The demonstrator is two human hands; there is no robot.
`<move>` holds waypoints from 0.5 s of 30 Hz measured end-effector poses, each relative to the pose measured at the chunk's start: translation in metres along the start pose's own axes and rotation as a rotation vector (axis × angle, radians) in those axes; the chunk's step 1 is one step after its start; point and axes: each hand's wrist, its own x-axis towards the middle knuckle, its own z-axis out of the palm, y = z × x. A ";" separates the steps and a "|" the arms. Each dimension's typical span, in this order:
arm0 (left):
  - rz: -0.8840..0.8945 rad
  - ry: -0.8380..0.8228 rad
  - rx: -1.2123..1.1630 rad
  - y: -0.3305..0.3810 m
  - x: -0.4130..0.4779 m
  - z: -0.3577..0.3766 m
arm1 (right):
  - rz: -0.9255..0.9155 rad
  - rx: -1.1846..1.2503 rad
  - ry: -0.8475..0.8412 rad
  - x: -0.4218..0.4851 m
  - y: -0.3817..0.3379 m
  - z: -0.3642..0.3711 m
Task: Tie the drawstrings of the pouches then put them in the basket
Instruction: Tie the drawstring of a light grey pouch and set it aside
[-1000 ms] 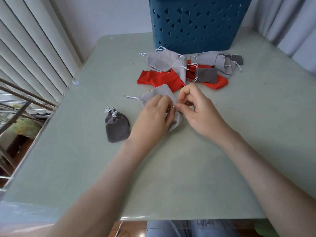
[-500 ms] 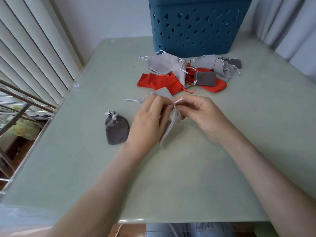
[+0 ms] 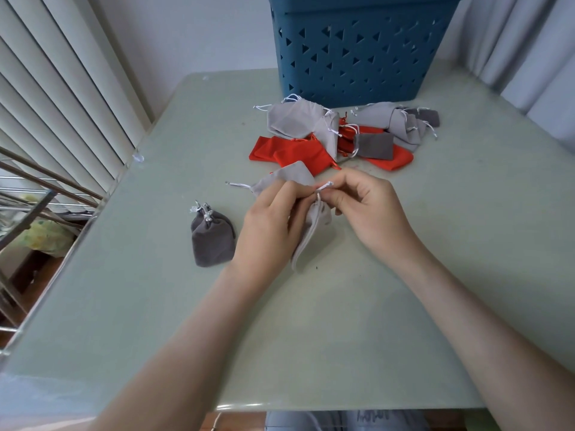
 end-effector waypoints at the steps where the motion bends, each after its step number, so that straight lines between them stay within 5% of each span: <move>1: -0.006 0.004 0.005 0.000 0.000 0.001 | -0.003 -0.004 0.011 0.000 0.000 0.000; 11: -0.143 0.033 0.057 0.000 0.004 -0.002 | -0.045 -0.180 0.117 0.002 0.011 -0.003; 15: -0.283 -0.071 -0.200 0.003 0.008 -0.008 | 0.051 -0.016 0.064 0.002 0.009 -0.004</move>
